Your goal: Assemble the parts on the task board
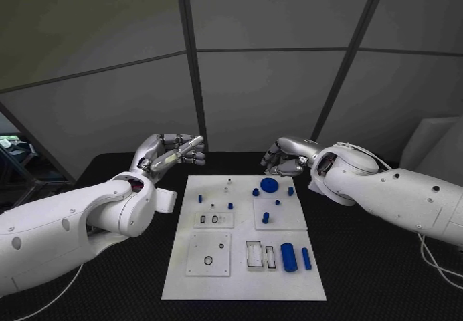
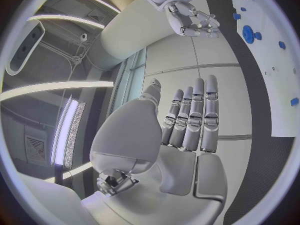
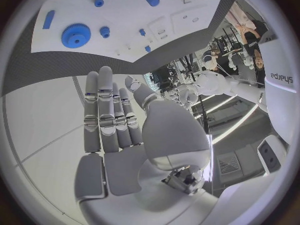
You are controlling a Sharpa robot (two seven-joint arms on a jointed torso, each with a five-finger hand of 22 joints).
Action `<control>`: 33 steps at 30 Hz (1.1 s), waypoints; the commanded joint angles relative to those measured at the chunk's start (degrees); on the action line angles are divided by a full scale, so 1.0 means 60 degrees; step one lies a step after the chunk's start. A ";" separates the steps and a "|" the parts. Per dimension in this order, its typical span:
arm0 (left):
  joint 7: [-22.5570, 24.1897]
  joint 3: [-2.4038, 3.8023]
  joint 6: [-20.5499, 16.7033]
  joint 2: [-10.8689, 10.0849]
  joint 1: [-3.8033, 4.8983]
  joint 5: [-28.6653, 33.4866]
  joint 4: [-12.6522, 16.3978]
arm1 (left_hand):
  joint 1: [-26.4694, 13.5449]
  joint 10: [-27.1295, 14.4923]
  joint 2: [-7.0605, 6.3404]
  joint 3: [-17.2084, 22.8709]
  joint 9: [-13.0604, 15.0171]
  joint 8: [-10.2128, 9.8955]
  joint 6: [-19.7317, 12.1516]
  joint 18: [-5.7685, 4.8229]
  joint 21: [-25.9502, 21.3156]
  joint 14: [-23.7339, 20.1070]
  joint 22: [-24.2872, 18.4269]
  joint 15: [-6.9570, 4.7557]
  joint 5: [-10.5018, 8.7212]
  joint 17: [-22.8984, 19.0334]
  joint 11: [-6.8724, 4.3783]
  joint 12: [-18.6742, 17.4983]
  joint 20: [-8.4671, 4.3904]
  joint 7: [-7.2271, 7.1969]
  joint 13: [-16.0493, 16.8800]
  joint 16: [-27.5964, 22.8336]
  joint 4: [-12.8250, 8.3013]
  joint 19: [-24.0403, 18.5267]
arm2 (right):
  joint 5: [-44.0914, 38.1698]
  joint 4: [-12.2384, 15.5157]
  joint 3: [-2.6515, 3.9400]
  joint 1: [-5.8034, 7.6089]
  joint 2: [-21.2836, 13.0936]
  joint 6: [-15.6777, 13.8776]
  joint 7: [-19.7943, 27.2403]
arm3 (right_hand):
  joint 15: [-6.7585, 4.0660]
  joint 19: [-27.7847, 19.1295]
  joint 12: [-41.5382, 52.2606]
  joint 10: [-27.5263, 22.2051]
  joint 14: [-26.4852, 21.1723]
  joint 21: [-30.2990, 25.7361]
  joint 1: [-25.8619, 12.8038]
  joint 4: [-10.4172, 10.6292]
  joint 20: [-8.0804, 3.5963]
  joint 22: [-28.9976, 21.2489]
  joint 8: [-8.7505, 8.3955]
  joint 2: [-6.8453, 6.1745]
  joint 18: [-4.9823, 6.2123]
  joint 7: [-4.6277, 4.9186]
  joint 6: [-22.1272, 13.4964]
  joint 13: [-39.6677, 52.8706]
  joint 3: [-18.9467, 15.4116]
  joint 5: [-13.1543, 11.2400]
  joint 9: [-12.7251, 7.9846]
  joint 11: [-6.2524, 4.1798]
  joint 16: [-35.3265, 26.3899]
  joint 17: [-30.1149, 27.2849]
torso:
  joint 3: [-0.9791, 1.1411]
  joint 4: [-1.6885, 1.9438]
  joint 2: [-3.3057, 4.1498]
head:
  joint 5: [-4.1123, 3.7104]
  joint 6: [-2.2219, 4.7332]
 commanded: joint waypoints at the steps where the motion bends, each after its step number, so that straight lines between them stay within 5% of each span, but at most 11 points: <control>1: -0.0082 0.0005 0.0140 -0.0110 0.0007 -0.0397 0.0303 | 0.0104 0.0025 -0.0035 -0.0003 -0.0014 -0.0061 0.0088 -0.0111 0.0044 0.0022 0.0011 0.0003 -0.0013 0.0015 0.0008 -0.0042 -0.0014 -0.0002 -0.0002 0.0034 -0.0049 0.0061 | -0.1400 -0.0035 0.0004 0.0045 0.0061 0.0659 -0.0705 | -0.0178 0.0143 -0.0102 0.0005 0.0534 0.1222 -0.0199 0.0223 -0.0148 0.0770 -0.0237 -0.0399 0.0110 -0.0098 0.0202 0.0004 0.0545 -0.0003 -0.0016 -0.0095 0.1118 0.1068 | -0.0079 0.0056 0.0352 | -0.0042 0.0049; 10: -0.0101 0.0009 0.0145 -0.0222 0.0004 -0.0510 0.0745 | 0.0115 0.0017 -0.0041 -0.0009 -0.0016 -0.0074 0.0089 -0.0115 0.0057 -0.0003 0.0018 0.0007 -0.0014 0.0031 0.0011 -0.0056 -0.0016 -0.0002 -0.0005 0.0029 -0.0066 0.0067 | -0.1908 -0.0175 0.0003 0.0066 0.0294 0.0926 -0.0989 | -0.0125 0.1327 -0.0062 -0.0659 0.0493 0.3508 -0.0261 0.0555 -0.0107 0.3688 -0.0261 -0.0782 -0.0286 -0.0102 -0.0152 0.0025 0.0792 -0.0111 -0.0025 -0.0032 0.2713 0.2158 | -0.0124 0.0103 0.0678 | -0.0161 0.0032; 25: -0.0058 0.0010 0.0107 -0.0217 0.0002 -0.0518 0.0912 | 0.0091 -0.0041 -0.0048 -0.0046 -0.0035 -0.0142 0.0043 -0.0124 0.0095 -0.0076 0.0035 0.0027 -0.0014 0.0080 0.0041 -0.0111 -0.0014 0.0037 -0.0019 0.0012 -0.0082 0.0077 | -0.2259 -0.0456 -0.0043 0.0066 0.0685 0.1417 -0.1111 | -0.0071 0.1456 -0.0078 -0.1023 0.0237 0.4152 -0.0111 0.0744 -0.0036 0.4469 -0.0274 -0.0911 -0.0381 -0.0217 -0.0415 0.0014 0.0841 -0.0077 -0.0030 0.0051 0.3632 0.2873 | -0.0111 0.0233 0.0849 | -0.0234 0.0067; 33: 0.0001 0.0011 0.0057 -0.0253 -0.0002 -0.0515 0.1019 | 0.0091 -0.0039 -0.0044 -0.0046 -0.0034 -0.0141 0.0046 -0.0124 0.0096 -0.0078 0.0036 0.0027 -0.0013 0.0083 0.0042 -0.0110 -0.0014 0.0037 -0.0019 0.0012 -0.0082 0.0077 | -0.2321 -0.0427 -0.0084 0.0064 0.0802 0.1471 -0.1060 | -0.0065 0.1613 -0.0035 -0.1035 0.0284 0.4405 -0.0055 0.0789 -0.0021 0.4845 -0.0256 -0.0881 -0.0436 -0.0226 -0.0429 0.0024 0.0868 -0.0025 -0.0021 0.0054 0.4192 0.3435 | -0.0108 0.0230 0.0874 | -0.0190 0.0002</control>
